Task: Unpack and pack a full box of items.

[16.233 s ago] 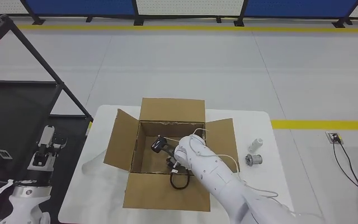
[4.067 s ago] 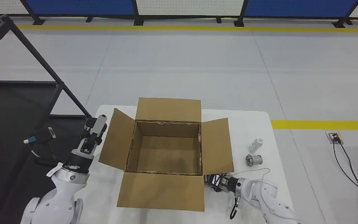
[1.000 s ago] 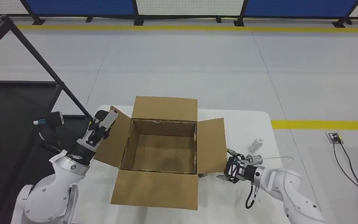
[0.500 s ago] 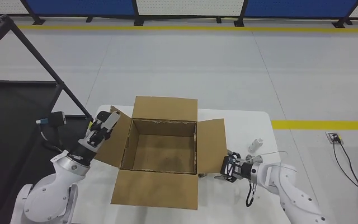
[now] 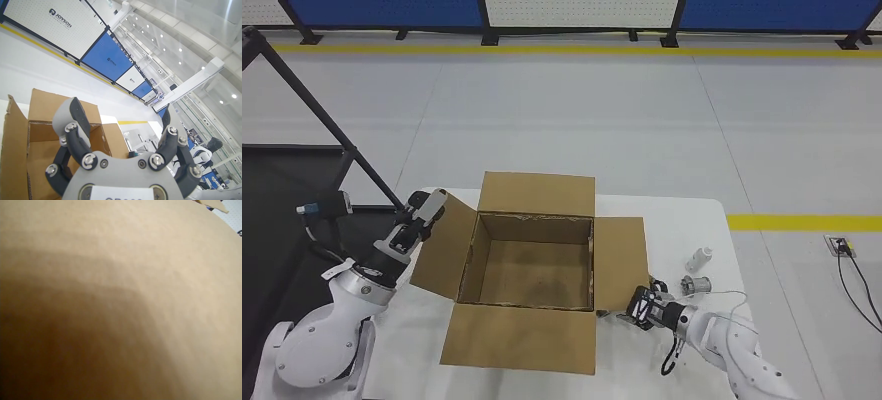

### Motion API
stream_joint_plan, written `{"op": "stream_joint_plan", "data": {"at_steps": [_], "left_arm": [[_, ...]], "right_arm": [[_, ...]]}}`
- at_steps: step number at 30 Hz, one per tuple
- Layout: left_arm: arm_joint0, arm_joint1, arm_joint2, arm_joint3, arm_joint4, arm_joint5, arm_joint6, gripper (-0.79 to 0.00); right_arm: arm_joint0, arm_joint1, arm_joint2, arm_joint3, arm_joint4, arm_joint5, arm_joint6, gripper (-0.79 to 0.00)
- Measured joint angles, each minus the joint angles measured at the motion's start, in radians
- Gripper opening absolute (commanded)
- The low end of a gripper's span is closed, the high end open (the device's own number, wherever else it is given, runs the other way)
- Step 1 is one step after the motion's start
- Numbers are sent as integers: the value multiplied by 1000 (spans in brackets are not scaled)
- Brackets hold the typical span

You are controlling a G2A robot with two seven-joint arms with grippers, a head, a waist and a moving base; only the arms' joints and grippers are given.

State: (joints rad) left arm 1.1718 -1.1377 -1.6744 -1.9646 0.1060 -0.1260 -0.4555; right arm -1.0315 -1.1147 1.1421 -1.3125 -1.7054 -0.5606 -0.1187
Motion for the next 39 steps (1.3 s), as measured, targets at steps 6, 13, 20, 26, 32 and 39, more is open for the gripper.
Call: {"op": "stream_joint_plan", "data": {"at_steps": [6, 13, 20, 26, 32, 39], "left_arm": [[-16, 4, 3, 10, -4, -6, -25, 0], [-18, 7, 14, 12, -2, -23, -36, 0], [-11, 8, 34, 6, 9, -27, -21, 0], [-1, 9, 35, 3, 12, -33, -13, 0], [-1, 9, 35, 3, 11, -33, -13, 0], [-1, 9, 35, 3, 11, -33, -13, 0]], "right_arm": [[-84, 14, 44, -4, -6, 55, -154, 0], [-177, 8, 36, -37, 7, 195, -197, 0], [-196, -17, -37, -37, 21, 322, -191, 0], [-196, -17, -37, -36, 20, 318, -188, 0], [-188, -30, -77, -23, 5, 355, -193, 0], [-154, -62, -149, 46, 19, 445, -247, 0]]}}
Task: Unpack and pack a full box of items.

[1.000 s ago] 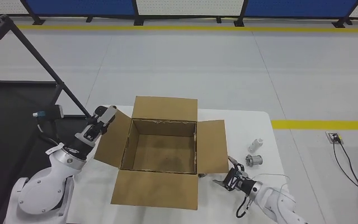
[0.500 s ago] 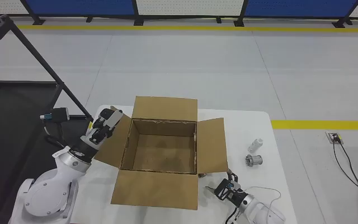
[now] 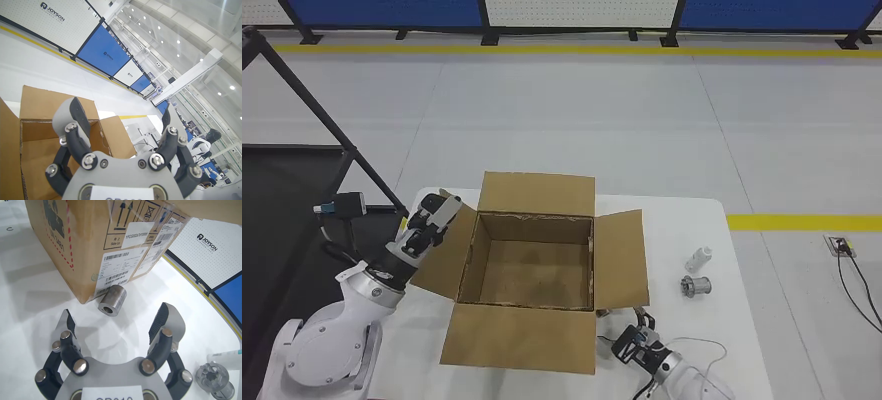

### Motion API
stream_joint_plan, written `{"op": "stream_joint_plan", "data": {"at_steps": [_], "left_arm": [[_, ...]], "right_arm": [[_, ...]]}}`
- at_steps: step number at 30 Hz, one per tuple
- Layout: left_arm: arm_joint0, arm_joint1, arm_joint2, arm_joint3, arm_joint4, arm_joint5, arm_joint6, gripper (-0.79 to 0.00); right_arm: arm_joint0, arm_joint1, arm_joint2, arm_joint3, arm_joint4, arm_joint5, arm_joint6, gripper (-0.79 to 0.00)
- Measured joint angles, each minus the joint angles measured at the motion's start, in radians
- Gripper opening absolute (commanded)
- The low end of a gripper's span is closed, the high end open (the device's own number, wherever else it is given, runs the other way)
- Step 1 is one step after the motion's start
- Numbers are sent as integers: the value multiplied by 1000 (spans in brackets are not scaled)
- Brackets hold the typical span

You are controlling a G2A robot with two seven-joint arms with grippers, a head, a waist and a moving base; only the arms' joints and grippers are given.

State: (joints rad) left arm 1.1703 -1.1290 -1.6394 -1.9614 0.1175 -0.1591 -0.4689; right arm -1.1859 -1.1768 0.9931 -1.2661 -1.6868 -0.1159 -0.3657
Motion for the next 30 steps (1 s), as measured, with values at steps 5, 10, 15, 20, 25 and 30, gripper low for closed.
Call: {"op": "stream_joint_plan", "data": {"at_steps": [5, 10, 15, 20, 25, 30], "left_arm": [[0, 0, 0, 0, 0, 0, 0, 0], [0, 0, 0, 0, 0, 0, 0, 0], [0, 0, 0, 0, 0, 0, 0, 0], [0, 0, 0, 0, 0, 0, 0, 0], [0, 0, 0, 0, 0, 0, 0, 0], [0, 0, 0, 0, 0, 0, 0, 0]], "right_arm": [[48, -31, -55, 66, 26, 50, 9, 0], [92, -55, -89, 129, 40, 72, 8, 0], [118, -69, -98, 176, 51, 80, -5, -249], [129, -78, -98, 203, 55, 87, -19, -443], [137, -83, -92, 218, 53, 83, -30, -471], [143, -86, -86, 231, 48, 74, -35, -591]]}}
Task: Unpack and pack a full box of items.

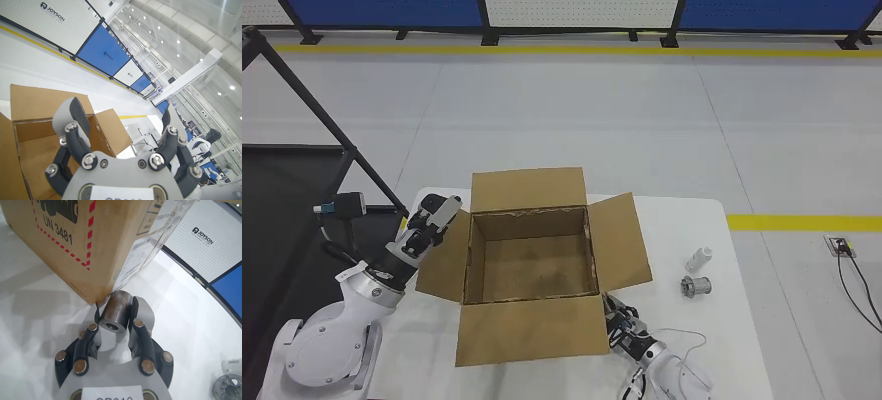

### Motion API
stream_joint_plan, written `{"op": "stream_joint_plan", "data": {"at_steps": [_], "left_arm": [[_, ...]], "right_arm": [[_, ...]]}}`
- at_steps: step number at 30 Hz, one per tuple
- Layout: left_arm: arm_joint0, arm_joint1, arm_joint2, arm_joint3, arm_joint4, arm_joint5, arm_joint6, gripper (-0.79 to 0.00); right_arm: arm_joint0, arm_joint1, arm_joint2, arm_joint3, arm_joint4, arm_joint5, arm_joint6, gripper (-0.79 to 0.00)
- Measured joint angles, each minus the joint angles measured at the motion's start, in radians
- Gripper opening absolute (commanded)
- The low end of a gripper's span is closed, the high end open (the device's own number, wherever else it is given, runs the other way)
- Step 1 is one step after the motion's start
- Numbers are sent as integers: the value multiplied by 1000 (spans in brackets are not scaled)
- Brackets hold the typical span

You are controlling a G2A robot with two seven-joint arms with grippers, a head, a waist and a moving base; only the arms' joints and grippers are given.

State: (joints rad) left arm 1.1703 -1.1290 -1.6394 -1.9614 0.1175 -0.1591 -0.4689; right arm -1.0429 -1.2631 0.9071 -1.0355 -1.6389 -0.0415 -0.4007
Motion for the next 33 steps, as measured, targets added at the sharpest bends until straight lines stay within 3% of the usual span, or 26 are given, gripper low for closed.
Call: {"op": "stream_joint_plan", "data": {"at_steps": [6, 33], "left_arm": [[0, 0, 0, 0, 0, 0, 0, 0], [0, 0, 0, 0, 0, 0, 0, 0]], "right_arm": [[-13, 3, 24, -2, -9, 10, -7, -785], [-291, 84, 329, -344, -30, 31, -93, -785]]}}
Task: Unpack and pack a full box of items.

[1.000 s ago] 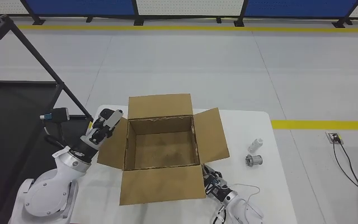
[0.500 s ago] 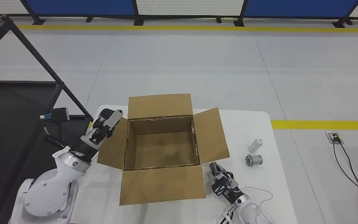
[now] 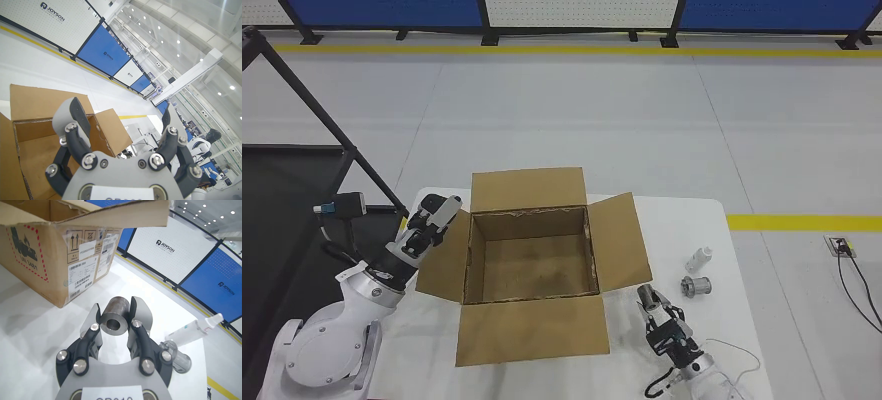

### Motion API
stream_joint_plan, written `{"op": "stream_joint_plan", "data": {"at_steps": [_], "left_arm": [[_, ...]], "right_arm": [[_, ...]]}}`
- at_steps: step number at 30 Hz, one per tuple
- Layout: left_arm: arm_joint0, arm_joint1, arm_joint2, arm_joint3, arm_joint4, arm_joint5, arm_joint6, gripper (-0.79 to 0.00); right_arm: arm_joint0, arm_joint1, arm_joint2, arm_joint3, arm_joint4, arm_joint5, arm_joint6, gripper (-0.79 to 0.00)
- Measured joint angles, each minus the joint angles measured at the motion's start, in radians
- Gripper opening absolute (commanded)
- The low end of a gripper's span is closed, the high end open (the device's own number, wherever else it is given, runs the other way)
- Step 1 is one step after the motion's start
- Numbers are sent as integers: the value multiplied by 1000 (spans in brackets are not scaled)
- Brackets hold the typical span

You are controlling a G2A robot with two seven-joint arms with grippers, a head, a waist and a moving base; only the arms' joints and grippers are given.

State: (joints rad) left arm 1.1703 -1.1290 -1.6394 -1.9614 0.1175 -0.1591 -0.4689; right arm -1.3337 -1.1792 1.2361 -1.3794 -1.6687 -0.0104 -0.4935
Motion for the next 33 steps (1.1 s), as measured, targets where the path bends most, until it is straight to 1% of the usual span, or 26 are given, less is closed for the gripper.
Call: {"op": "stream_joint_plan", "data": {"at_steps": [5, 10, 12, 15, 19, 22, 33], "left_arm": [[12, 0, 0, -9, -1, -7, 12, 0], [66, 0, -12, -39, -5, -48, 38, 0], [92, 0, -19, -52, -6, -72, 46, 0], [151, 0, -30, -83, -4, -127, 61, 0], [250, -1, -52, -118, -5, -205, 107, 0], [302, -4, -58, -130, -6, -227, 146, 0], [298, -4, -58, -130, -6, -226, 144, 0]], "right_arm": [[-132, 18, 105, -193, -16, 61, -8, -785], [-289, 33, 203, -460, -81, 98, 29, -785], [-336, 36, 227, -557, -112, 102, 54, -785], [-394, 40, 249, -710, -173, 81, 104, -785], [-423, 44, 234, -881, -269, -3, 194, -785], [-418, 46, 219, -940, -316, -85, 270, -785], [-417, 46, 220, -938, -315, -75, 265, -785]]}}
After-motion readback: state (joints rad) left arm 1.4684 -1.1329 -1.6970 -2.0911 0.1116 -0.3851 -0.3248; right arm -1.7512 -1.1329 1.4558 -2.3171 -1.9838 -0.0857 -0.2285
